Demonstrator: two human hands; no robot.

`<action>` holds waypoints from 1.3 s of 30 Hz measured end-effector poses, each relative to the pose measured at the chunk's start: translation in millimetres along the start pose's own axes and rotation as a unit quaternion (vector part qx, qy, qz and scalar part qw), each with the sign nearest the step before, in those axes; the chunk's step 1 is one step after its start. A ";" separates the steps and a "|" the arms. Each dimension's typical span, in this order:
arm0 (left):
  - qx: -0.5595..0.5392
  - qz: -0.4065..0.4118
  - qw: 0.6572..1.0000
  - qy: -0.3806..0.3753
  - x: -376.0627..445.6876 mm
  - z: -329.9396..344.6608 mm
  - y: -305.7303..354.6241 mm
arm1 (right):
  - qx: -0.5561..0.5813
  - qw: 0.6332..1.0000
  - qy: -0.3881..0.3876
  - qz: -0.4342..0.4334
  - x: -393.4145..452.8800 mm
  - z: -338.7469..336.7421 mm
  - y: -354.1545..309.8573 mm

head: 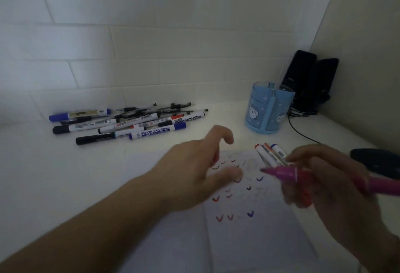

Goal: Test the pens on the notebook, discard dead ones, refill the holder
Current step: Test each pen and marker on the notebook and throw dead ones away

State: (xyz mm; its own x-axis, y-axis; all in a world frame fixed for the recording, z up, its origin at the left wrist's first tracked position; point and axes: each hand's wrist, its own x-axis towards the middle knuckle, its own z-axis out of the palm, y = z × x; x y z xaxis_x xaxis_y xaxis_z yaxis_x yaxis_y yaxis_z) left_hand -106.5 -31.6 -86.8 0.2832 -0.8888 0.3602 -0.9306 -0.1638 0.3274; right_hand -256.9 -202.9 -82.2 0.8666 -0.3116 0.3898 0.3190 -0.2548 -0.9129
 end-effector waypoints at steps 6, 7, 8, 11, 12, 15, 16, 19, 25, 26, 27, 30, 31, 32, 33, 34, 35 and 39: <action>0.070 -0.030 0.992 -0.097 0.0 16.8 -16.3 | -0.064 0.989 0.016 0.130 6.5 1.8 19.7; 0.082 -0.023 0.991 -0.104 0.0 18.1 -15.7 | -0.099 0.985 0.022 0.138 5.1 4.9 23.2; 0.086 -0.025 0.990 -0.108 0.3 18.9 -16.3 | -0.133 0.981 0.022 0.141 4.2 6.8 27.3; 0.082 -0.042 0.988 -0.121 1.5 18.1 -15.6 | -0.201 0.968 0.029 0.145 5.5 9.6 33.4; 0.085 -0.041 0.988 -0.121 1.7 19.1 -16.2 | -0.202 0.967 0.033 0.148 5.9 9.3 35.1; 0.083 -0.042 0.989 -0.115 2.4 20.1 -17.5 | -0.234 0.961 0.022 0.142 5.4 10.8 33.6; 0.081 -0.042 0.989 -0.115 2.6 20.5 -17.8 | -0.244 0.960 0.017 0.137 5.0 10.6 33.1; 0.076 -0.045 0.988 -0.123 3.1 20.0 -17.3 | -0.270 0.954 0.006 0.133 6.0 8.6 32.2; 0.030 -0.057 0.990 -0.124 1.8 18.4 -15.6 | -0.205 0.969 0.078 0.115 9.8 6.3 26.8; -0.009 -0.063 0.991 -0.118 1.6 17.8 -15.6 | -0.147 0.978 0.094 0.113 10.1 6.7 23.5; -0.061 -0.073 0.989 -0.111 1.2 16.6 -15.3 | -0.080 0.985 0.104 0.110 10.5 6.4 20.3; -0.179 -0.086 0.976 -0.089 0.9 14.9 -13.6 | 0.071 0.992 0.051 0.087 8.9 2.8 13.7; -0.199 -0.088 0.973 -0.080 1.5 15.2 -12.0 | 0.084 0.993 0.013 0.085 7.5 1.3 13.6; -0.219 -0.091 0.969 -0.070 2.3 15.7 -10.2 | 0.079 0.993 -0.023 0.080 6.2 0.1 14.8; -0.236 -0.094 0.965 -0.061 3.2 16.2 -9.3 | 0.064 0.994 -0.042 0.072 5.2 0.0 15.4; -0.248 -0.096 0.962 -0.055 3.8 16.9 -8.7 | 0.053 0.995 -0.051 0.064 5.0 0.2 16.5; -0.255 -0.098 0.961 -0.051 4.2 17.4 -8.4 | 0.053 0.995 -0.048 0.063 4.8 0.1 18.4; -0.265 -0.091 0.959 -0.040 4.3 16.4 -8.6 | 0.048 0.996 -0.017 0.074 4.4 1.9 24.2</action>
State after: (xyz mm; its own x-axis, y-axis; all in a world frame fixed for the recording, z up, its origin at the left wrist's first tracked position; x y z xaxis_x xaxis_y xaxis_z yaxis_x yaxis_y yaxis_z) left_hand -101.0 -41.0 -102.5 0.3913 -0.8996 0.1940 -0.6122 -0.0971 0.7847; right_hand -244.7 -208.7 -102.7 0.9190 -0.3078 0.2464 0.2196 -0.1196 -0.9682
